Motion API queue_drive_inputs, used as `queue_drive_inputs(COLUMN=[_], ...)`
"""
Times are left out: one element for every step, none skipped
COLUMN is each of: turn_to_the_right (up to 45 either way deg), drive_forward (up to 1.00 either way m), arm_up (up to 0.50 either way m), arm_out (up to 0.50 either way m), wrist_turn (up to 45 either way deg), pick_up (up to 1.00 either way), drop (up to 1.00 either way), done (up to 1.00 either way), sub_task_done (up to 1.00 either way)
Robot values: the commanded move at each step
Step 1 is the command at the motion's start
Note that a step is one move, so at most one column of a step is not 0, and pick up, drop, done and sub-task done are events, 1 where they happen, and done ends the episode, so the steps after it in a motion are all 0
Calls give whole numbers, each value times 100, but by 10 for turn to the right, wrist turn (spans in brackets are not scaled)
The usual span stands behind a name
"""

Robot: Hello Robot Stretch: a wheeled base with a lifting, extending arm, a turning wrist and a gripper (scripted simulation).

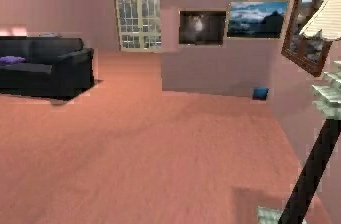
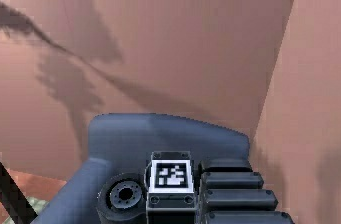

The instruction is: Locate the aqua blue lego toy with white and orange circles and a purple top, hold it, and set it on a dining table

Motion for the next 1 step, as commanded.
queue_drive_inputs(turn_to_the_right=[450], drive_forward=[0], arm_up=[0], arm_out=[0], wrist_turn=[0], pick_up=[0], drop=[0], done=[0], sub_task_done=[0])
